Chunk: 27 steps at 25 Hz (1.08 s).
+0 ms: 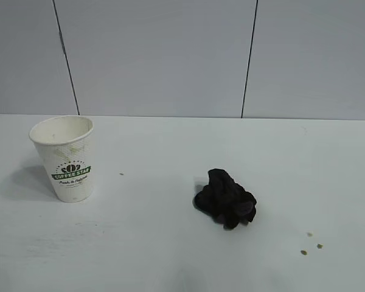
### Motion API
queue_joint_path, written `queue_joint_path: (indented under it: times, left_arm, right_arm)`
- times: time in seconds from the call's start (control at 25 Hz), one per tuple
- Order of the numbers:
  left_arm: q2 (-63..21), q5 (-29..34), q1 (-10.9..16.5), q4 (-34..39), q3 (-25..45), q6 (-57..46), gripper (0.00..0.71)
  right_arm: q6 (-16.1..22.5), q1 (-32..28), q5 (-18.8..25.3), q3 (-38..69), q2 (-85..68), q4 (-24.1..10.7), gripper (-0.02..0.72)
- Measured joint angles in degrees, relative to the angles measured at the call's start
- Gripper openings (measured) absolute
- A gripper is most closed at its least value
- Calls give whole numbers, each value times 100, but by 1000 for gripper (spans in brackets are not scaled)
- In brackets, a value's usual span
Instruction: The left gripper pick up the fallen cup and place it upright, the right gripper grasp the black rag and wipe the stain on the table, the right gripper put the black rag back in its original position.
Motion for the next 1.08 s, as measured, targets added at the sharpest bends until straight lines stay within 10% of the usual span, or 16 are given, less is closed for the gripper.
queue_joint_path:
  times: [1.08]
  left_arm:
    - [0,0,0,0,0,0,452]
  right_arm:
    - [647,1053,-88,2409,-231,-669,516]
